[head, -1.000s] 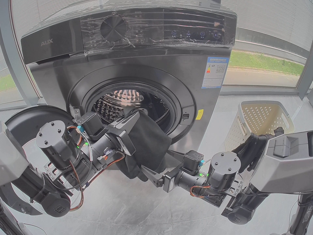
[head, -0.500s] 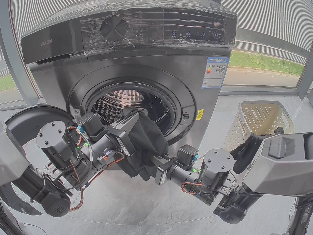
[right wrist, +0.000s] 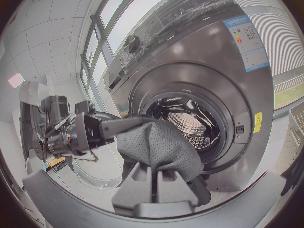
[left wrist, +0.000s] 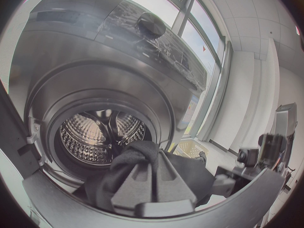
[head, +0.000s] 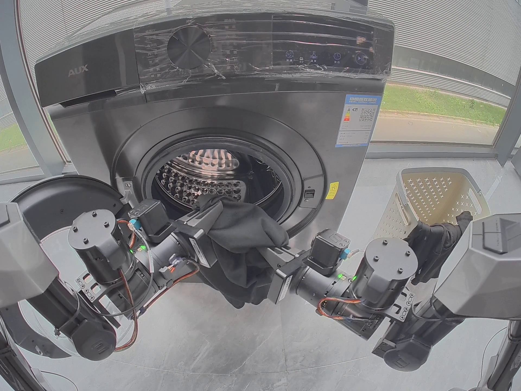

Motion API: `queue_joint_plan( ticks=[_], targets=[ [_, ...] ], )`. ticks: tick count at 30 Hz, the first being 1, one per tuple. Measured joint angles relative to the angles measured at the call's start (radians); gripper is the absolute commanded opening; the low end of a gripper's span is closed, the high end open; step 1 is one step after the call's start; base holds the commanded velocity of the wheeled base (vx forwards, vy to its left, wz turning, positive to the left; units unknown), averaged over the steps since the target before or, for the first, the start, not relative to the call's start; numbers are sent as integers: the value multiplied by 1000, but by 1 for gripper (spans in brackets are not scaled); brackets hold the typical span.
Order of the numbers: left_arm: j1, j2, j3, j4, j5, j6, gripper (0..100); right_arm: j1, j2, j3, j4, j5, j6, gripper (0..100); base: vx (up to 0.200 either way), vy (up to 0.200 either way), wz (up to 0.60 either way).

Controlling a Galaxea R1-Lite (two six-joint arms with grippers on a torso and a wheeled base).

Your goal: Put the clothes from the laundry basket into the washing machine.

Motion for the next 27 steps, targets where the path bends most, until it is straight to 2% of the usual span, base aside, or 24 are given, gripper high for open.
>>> queue_joint_plan(
  ticks=[14,23,27],
  targets=[
    [25,10,21,-1,-1,4,100,-10,-39,-24,1,1,0,0,0,0,0],
    [1,12,61,-1,-6,12,100,-13,-39,-38,1,1,0,0,0,0,0],
    [0,12,83,-1,-37,18,100,-11,-40,-40,1,1,0,0,0,0,0]
  ],
)
